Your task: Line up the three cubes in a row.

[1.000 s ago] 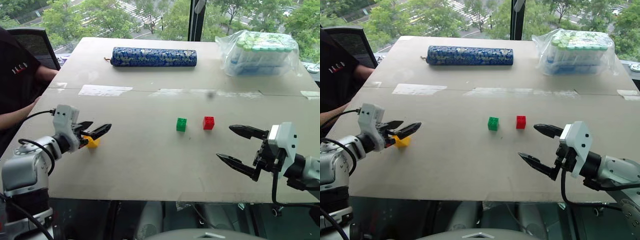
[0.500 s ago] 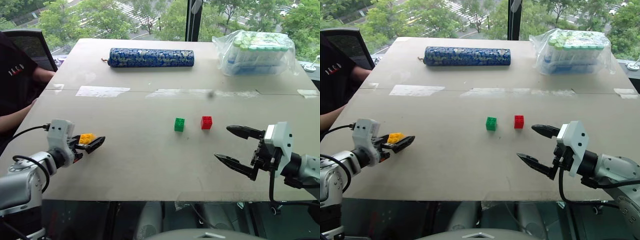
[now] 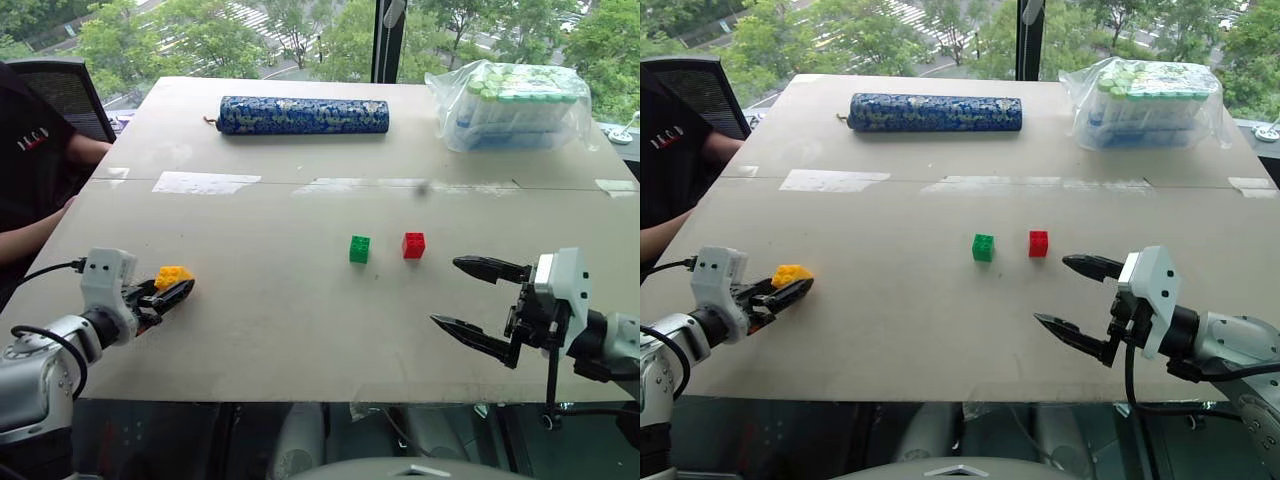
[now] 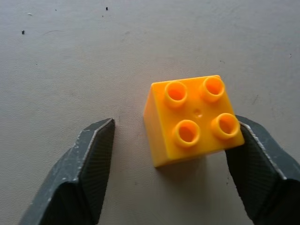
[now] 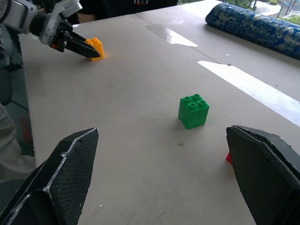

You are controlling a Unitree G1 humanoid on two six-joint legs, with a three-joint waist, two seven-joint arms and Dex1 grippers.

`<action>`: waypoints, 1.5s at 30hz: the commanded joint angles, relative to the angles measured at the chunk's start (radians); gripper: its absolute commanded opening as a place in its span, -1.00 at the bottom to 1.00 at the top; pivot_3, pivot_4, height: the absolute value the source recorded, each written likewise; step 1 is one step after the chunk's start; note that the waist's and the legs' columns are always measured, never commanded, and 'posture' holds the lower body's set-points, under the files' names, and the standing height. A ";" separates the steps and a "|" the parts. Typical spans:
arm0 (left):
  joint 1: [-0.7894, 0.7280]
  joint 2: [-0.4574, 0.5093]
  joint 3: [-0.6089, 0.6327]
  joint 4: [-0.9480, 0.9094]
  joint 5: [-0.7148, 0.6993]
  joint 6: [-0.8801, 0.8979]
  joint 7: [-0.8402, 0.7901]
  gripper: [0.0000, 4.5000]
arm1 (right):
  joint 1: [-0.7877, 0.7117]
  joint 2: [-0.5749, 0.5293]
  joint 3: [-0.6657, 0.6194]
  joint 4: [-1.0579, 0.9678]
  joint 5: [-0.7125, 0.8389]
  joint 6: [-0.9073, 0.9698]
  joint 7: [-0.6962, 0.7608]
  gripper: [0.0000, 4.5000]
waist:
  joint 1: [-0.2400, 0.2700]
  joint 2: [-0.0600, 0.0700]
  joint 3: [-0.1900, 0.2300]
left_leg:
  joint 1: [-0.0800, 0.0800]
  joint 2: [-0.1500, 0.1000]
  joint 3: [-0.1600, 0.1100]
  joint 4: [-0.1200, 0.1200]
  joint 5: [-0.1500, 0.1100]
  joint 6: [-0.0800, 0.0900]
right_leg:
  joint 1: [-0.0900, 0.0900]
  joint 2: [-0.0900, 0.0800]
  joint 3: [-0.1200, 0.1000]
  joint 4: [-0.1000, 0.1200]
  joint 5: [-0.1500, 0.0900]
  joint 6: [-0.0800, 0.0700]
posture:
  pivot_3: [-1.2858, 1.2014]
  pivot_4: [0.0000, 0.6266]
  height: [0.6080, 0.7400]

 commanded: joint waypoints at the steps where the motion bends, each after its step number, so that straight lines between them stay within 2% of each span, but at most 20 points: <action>1: 0.009 0.009 0.006 -0.027 -0.017 -0.045 -0.021 -0.33 | 0.002 -0.015 -0.044 -0.024 0.026 -0.029 0.030 1.00 | 0.001 0.000 0.000 | 0.000 0.000 0.000 0.000 0.000 0.000 | 0.000 0.000 0.000 0.000 0.000 0.000 | 0.03 -0.52 1.00; 2: 0.005 0.017 -0.002 -0.025 -0.024 -0.063 -0.045 -0.43 | 0.006 -0.016 -0.047 -0.026 0.027 -0.030 0.033 1.00 | 0.001 0.000 0.000 | 0.000 0.000 0.000 0.000 0.000 0.000 | 0.000 0.000 0.000 0.000 0.000 0.000 | 0.03 -0.52 1.00; 5: -0.022 0.051 -0.063 -0.027 -0.059 -0.117 -0.175 -0.43 | 0.017 -0.019 -0.061 -0.031 0.037 -0.036 0.041 1.00 | 0.002 0.000 0.000 | 0.000 0.000 0.000 0.000 0.000 0.000 | 0.000 0.000 0.000 0.000 0.000 0.000 | 0.03 -0.52 1.00; 7: -0.079 0.084 -0.163 0.011 -0.023 -0.224 -0.281 -0.43 | 0.023 -0.022 -0.069 -0.034 0.034 -0.039 0.045 1.00 | 0.008 0.000 0.000 | 0.000 0.000 0.000 0.000 0.000 0.000 | 0.000 0.000 0.000 0.000 0.000 0.000 | 0.03 -0.52 1.00; 11: -0.313 0.128 -0.405 0.200 0.054 -0.409 -0.538 -0.43 | 0.045 -0.019 -0.088 -0.060 0.032 -0.032 0.019 1.00 | 0.011 0.000 0.000 | 0.000 0.000 0.000 0.001 0.000 0.000 | 0.000 0.001 0.000 0.000 0.000 0.000 | 0.03 -0.52 1.00; 15: -0.598 0.072 -0.625 0.485 0.201 -0.694 -0.748 -0.43 | 0.098 -0.013 -0.129 -0.112 0.039 -0.020 -0.025 1.00 | 0.011 0.000 0.000 | -0.001 0.000 0.001 0.001 0.000 0.000 | 0.000 0.001 0.000 0.000 0.000 0.000 | 0.03 -0.52 1.00; 20: -0.860 -0.027 -0.751 0.840 0.319 -0.972 -0.889 -0.43 | 0.177 -0.004 -0.186 -0.182 0.055 -0.010 -0.089 1.00 | -0.003 0.000 0.000 | -0.002 -0.001 0.001 0.000 0.000 0.000 | 0.000 0.001 0.000 -0.001 0.000 0.000 | 0.03 -0.52 1.00; 24: -0.983 -0.094 -0.779 1.041 0.378 -1.086 -0.902 -0.43 | 0.219 -0.004 -0.206 -0.208 0.053 -0.016 -0.111 1.00 | -0.003 -0.001 0.000 | -0.003 -0.001 0.000 0.000 0.000 0.000 | 0.000 0.002 0.000 -0.002 0.000 0.000 | 0.03 -0.52 1.00; 28: -1.041 -0.132 -0.780 1.149 0.410 -1.144 -0.902 -0.43 | 0.249 -0.001 -0.218 -0.224 0.052 -0.021 -0.129 1.00 | -0.004 -0.001 0.000 | -0.003 -0.001 0.000 0.000 0.000 0.000 | 0.000 0.001 0.000 -0.001 0.000 0.000 | 0.03 -0.52 1.00; 45: -1.099 -0.164 -0.760 1.287 0.474 -1.216 -0.867 -0.43 | 0.289 -0.007 -0.230 -0.230 0.053 -0.042 -0.145 1.00 | -0.001 -0.001 0.000 | -0.003 -0.001 -0.001 0.001 0.000 0.000 | 0.000 0.002 0.000 0.000 0.000 0.000 | 0.03 -0.52 1.00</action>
